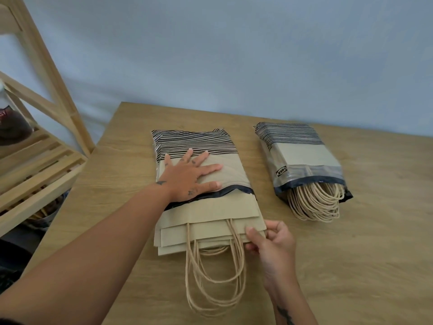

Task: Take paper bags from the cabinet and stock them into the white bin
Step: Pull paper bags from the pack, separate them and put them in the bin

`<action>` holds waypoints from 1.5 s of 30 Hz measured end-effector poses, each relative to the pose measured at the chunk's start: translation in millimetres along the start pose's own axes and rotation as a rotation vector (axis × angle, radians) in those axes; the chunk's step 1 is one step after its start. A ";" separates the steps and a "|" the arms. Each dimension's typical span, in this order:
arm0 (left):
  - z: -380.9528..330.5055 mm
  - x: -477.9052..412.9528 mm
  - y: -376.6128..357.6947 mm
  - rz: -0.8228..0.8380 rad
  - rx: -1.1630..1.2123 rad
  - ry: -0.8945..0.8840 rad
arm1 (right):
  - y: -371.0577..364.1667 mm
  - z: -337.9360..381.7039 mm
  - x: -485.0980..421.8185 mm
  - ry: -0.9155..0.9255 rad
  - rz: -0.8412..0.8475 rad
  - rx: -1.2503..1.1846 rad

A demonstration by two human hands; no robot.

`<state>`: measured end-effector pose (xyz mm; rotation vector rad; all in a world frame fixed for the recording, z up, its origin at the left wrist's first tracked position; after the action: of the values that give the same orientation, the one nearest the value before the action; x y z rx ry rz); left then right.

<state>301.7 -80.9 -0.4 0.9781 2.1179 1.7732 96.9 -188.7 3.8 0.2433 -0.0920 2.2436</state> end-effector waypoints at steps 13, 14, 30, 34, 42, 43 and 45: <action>-2.4 4.9 1.3 0.007 -0.027 -0.018 | -11.7 17.2 -26.9 -0.023 0.078 0.202; -2.8 4.7 1.6 0.012 -0.032 -0.018 | -13.1 16.7 -30.8 -0.029 0.064 0.198; 3.8 -0.8 4.3 0.046 -0.032 -0.036 | 3.1 -4.2 9.8 -0.003 0.056 0.100; -3.5 10.6 9.2 -0.082 -0.141 -0.007 | 3.4 -4.4 11.2 0.098 0.169 0.093; -15.5 62.8 -13.0 -0.093 0.022 0.178 | 2.2 -10.1 10.2 0.192 0.261 0.019; -13.8 60.7 -14.9 -0.080 0.037 0.182 | 0.6 -9.5 8.8 0.190 0.265 0.023; -9.2 48.9 -15.8 -0.076 0.054 0.177 | -4.5 -7.3 2.7 0.170 0.276 0.022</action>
<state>254.1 -59.5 -0.6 0.7666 2.2859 1.8356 97.6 -182.7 -2.9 0.0520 -0.0095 2.5310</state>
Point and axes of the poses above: each hand's wrist, its own x-axis away from the middle knuckle, its own y-axis out of the back of the hand, z = x × y, the point moved 1 cm from there along -x, towards the middle knuckle, and after that the axes turned 11 degrees about y, right-handed, at the moved point
